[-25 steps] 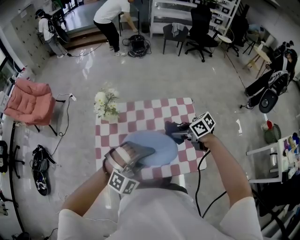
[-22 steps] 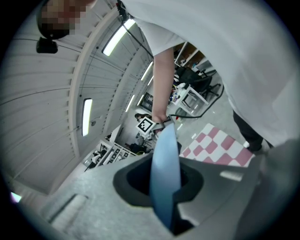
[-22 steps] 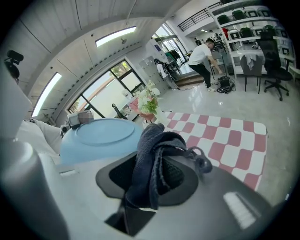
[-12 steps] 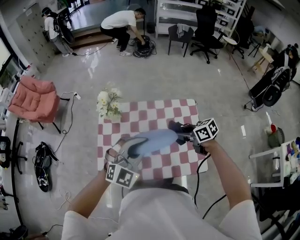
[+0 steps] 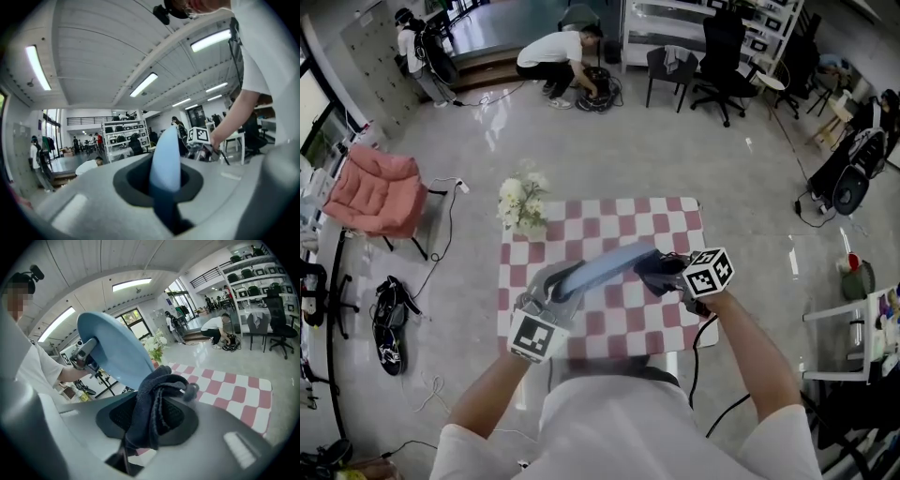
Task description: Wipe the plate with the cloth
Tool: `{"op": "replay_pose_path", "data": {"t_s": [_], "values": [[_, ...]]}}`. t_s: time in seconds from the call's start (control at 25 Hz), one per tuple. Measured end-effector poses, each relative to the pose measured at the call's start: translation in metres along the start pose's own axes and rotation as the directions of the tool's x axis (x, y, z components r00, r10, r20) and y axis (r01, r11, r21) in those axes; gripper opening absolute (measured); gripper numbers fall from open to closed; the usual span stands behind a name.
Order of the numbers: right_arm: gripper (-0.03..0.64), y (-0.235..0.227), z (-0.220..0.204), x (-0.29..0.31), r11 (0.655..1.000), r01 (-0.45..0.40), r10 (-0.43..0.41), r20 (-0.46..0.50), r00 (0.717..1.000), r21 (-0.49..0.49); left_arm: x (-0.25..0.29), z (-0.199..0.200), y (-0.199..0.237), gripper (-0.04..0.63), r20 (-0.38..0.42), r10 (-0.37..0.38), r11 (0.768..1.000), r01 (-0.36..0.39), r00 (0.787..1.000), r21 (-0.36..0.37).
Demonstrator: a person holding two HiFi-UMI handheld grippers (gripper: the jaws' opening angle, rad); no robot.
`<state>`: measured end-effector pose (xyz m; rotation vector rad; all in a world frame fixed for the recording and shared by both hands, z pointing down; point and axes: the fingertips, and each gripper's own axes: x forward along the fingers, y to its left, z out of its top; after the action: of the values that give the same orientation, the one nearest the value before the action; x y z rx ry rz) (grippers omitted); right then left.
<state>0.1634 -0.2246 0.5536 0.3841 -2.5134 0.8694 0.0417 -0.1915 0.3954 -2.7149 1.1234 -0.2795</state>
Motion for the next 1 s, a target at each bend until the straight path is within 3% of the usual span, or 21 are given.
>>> {"op": "replay_pose_path", "data": {"t_s": [0.16,0.32,0.72,1.0], "values": [[0.123,0.006,-0.009,0.014,1.000,-0.010,0.010,-0.026,1.000,-0.014,0.001,-0.002,0.011,0.034,0.016,0.039,0.990,-0.036,0.999,-0.140],[0.123,0.022,-0.016,0.033,0.999,-0.035,0.034,-0.054,0.998,-0.032,0.000,-0.002,0.021,0.034,0.047,0.080,0.970,-0.067,0.996,-0.232],[0.123,0.074,-0.010,0.072,0.990,-0.126,0.125,-0.026,0.992,-0.057,-0.001,-0.017,0.017,0.034,0.055,0.113,0.940,-0.089,0.992,-0.328],[0.123,0.107,-0.003,0.079,0.982,-0.186,0.187,0.048,0.981,-0.008,-0.008,-0.039,0.023,0.034,0.032,0.142,0.896,-0.114,0.989,-0.429]]}}
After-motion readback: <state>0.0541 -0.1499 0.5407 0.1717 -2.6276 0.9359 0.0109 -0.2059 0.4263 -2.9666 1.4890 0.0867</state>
